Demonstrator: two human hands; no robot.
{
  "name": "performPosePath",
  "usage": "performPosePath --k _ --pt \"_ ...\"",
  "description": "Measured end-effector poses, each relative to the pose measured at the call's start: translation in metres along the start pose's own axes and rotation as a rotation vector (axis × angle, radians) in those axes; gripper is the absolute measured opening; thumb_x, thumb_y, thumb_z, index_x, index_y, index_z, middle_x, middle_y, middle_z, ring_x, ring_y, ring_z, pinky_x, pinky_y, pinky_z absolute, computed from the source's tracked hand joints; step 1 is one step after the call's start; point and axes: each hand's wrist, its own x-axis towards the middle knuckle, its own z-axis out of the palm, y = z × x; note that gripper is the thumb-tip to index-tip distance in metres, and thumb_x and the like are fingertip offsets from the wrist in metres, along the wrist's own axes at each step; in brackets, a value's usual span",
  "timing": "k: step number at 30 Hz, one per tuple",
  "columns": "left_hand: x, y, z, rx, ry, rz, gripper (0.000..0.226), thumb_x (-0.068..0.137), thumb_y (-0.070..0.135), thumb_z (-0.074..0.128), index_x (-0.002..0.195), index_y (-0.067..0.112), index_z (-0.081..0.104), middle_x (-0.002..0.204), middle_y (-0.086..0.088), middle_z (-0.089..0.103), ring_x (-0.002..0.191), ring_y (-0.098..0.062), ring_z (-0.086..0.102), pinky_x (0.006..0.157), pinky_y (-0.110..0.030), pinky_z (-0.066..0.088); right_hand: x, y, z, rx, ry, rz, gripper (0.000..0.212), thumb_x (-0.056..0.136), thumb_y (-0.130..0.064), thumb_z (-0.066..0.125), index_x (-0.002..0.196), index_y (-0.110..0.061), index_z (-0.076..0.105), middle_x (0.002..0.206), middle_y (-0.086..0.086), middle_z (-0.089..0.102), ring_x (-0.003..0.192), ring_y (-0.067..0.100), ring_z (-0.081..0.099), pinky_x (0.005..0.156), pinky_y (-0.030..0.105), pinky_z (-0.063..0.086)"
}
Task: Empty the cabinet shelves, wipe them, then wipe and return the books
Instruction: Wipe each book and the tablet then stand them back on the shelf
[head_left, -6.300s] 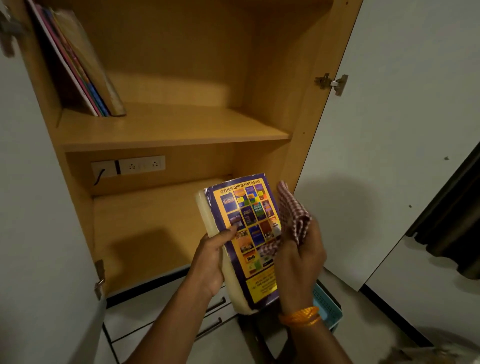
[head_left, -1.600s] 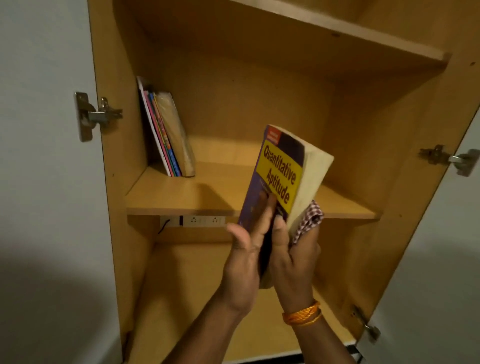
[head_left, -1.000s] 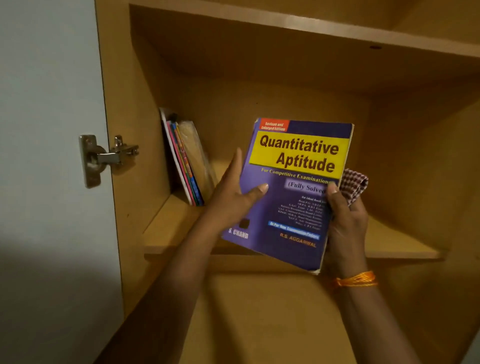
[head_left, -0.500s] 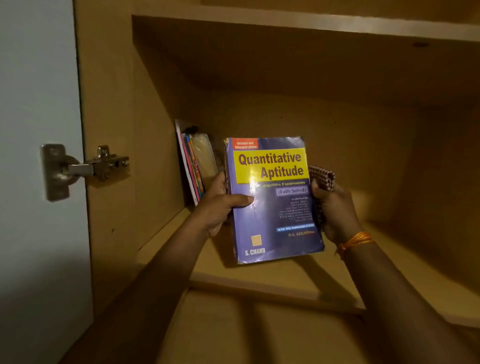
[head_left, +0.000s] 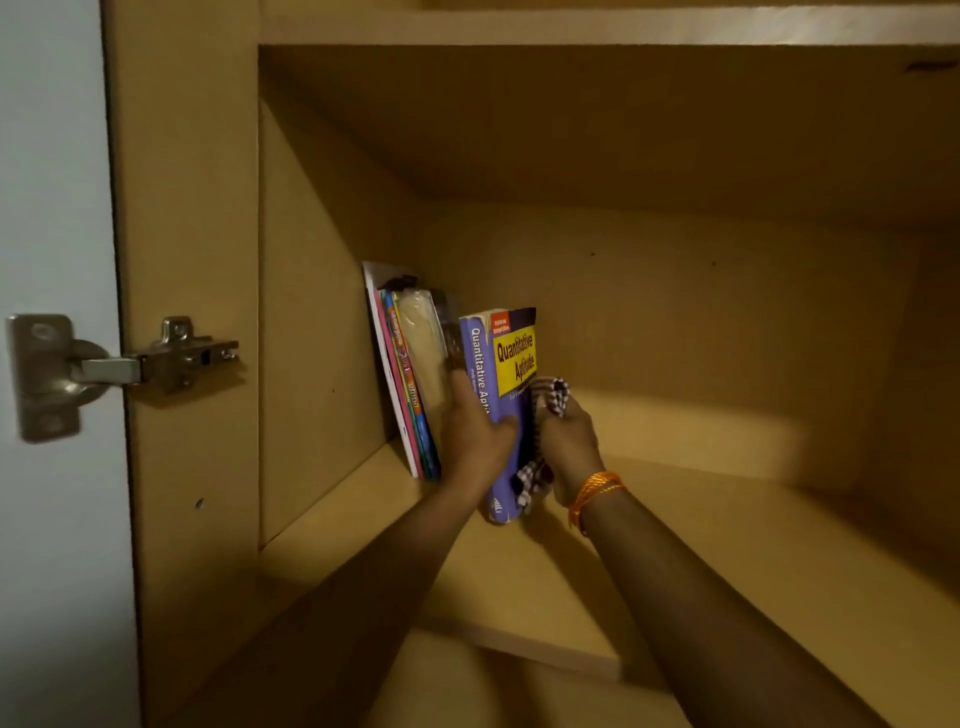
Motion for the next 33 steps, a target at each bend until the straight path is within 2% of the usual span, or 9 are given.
performPosePath --k 3,6,12,18,24,26,29,31,33 --pt "0.009 -0.014 0.009 0.044 -0.038 -0.001 0.075 0.087 0.019 0.075 0.145 0.020 0.027 0.129 -0.010 0.059 0.108 -0.032 0.064 0.086 -0.046 0.059 0.034 0.024 0.013 0.078 -0.140 0.028 0.045 0.073 -0.064 0.055 0.106 -0.039 0.071 0.104 -0.005 0.076 0.098 0.025 0.072 0.093 0.049 0.057" --pt "0.022 -0.024 0.014 0.040 -0.068 -0.012 0.074 0.088 0.018 0.074 0.145 0.022 0.026 0.131 -0.011 0.055 0.113 -0.030 0.061 0.089 -0.044 0.058 0.034 0.019 0.020 0.145 -0.192 0.038 0.032 0.086 -0.049 0.057 0.107 -0.031 0.073 0.106 0.000 0.077 0.099 0.026 0.072 0.095 0.049 0.056" --pt "0.047 -0.036 0.020 0.004 -0.083 -0.044 0.063 0.090 0.015 0.072 0.135 0.021 0.028 0.131 -0.010 0.055 0.114 -0.029 0.061 0.090 -0.043 0.058 0.058 0.029 0.036 0.178 -0.202 0.014 0.031 0.086 -0.041 0.056 0.111 -0.030 0.072 0.109 -0.001 0.076 0.103 0.024 0.072 0.097 0.049 0.055" --pt "0.058 -0.039 0.028 -0.011 -0.076 -0.085 0.063 0.092 0.018 0.071 0.135 0.022 0.025 0.131 -0.011 0.056 0.115 -0.031 0.062 0.090 -0.043 0.058 0.067 0.024 0.043 0.248 -0.215 0.017 0.025 0.105 -0.024 0.050 0.121 -0.015 0.067 0.113 0.008 0.074 0.102 0.024 0.072 0.094 0.043 0.057" --pt "0.059 -0.036 0.035 -0.021 -0.105 -0.092 0.065 0.093 0.022 0.070 0.136 0.025 0.022 0.134 -0.011 0.056 0.116 -0.033 0.062 0.094 -0.049 0.057 0.078 0.034 0.039 0.304 -0.245 0.049 0.025 0.099 -0.008 0.052 0.118 -0.011 0.068 0.109 0.011 0.075 0.103 0.032 0.071 0.093 0.047 0.058" --pt "0.060 -0.035 0.034 0.068 -0.120 -0.080 0.078 0.093 0.022 0.070 0.148 0.022 0.014 0.138 -0.011 0.054 0.120 -0.031 0.060 0.097 -0.045 0.055 0.077 0.037 0.038 0.293 -0.270 0.043 0.031 0.095 -0.004 0.052 0.119 -0.014 0.069 0.109 0.012 0.075 0.103 0.032 0.071 0.093 0.048 0.057" --pt "0.062 -0.027 0.026 0.429 -0.115 -0.029 0.101 0.092 0.030 0.071 0.160 0.016 -0.003 0.140 -0.012 0.054 0.120 -0.030 0.061 0.094 -0.042 0.055 0.076 0.044 0.042 0.253 -0.323 0.036 0.039 0.087 0.000 0.055 0.118 -0.016 0.071 0.109 0.012 0.075 0.102 0.034 0.071 0.093 0.053 0.057" --pt "0.063 -0.021 0.015 0.677 -0.108 0.031 0.111 0.090 0.038 0.073 0.159 0.010 -0.009 0.131 -0.014 0.061 0.109 -0.030 0.067 0.083 -0.038 0.053 0.074 0.048 0.046 0.249 -0.324 0.025 0.031 0.092 -0.008 0.058 0.119 -0.018 0.071 0.110 0.011 0.075 0.102 0.034 0.072 0.092 0.053 0.057" --pt "0.063 -0.017 0.004 0.765 -0.077 0.068 0.115 0.090 0.039 0.073 0.158 0.006 -0.012 0.122 -0.014 0.067 0.101 -0.029 0.070 0.077 -0.037 0.052 0.070 0.046 0.049 0.231 -0.306 0.023 0.023 0.101 -0.022 0.056 0.119 -0.021 0.070 0.109 0.007 0.076 0.099 0.029 0.073 0.091 0.050 0.058"
